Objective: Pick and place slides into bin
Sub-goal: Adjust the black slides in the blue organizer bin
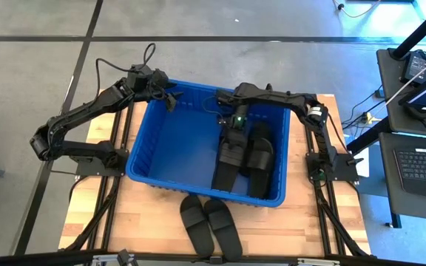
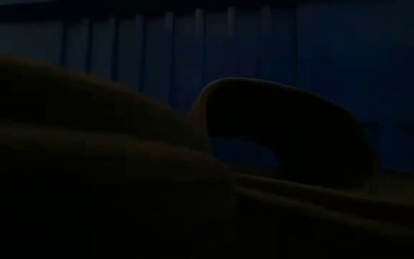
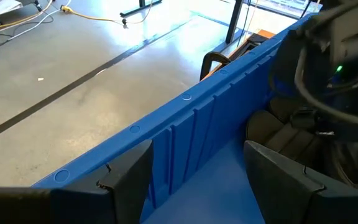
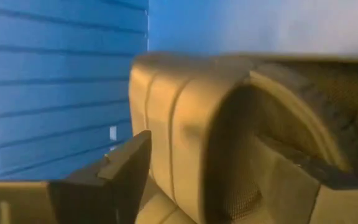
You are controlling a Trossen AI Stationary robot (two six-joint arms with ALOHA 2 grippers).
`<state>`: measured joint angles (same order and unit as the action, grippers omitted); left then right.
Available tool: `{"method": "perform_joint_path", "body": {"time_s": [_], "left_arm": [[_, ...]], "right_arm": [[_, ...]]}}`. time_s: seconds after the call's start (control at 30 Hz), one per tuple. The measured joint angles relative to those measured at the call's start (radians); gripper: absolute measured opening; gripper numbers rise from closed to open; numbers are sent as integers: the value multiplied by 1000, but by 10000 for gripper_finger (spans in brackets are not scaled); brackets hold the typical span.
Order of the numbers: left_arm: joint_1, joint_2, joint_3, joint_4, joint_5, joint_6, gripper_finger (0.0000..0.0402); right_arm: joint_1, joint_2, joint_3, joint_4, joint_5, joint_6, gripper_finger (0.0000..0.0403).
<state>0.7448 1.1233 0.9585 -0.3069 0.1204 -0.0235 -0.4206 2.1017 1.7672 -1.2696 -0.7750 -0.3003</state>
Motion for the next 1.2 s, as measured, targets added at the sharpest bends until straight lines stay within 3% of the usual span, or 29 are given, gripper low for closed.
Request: {"method": "perform_joint_path", "body": {"time_s": [0.27, 0.47, 0.57, 0.73, 0.97, 1.2], "left_arm": [[0, 0, 0, 0, 0, 0, 244], [0, 0, 0, 0, 0, 0, 244], [0, 0, 0, 0, 0, 0, 244], [0, 0, 0, -6, 0, 6, 244], [0, 0, 0, -25, 0, 7, 244], [0, 0, 0, -24, 0, 8, 244]], "right_arm": [[1, 0, 154, -14, 0, 6, 279], [-21, 0, 302, -246, 39, 20, 276], [-29, -9, 326, -299, 82, 120, 276], [-27, -85, 239, -301, 110, 213, 275], [-4, -177, 28, -302, 271, 376, 275], [43, -219, -163, -303, 208, 423, 275]]}}
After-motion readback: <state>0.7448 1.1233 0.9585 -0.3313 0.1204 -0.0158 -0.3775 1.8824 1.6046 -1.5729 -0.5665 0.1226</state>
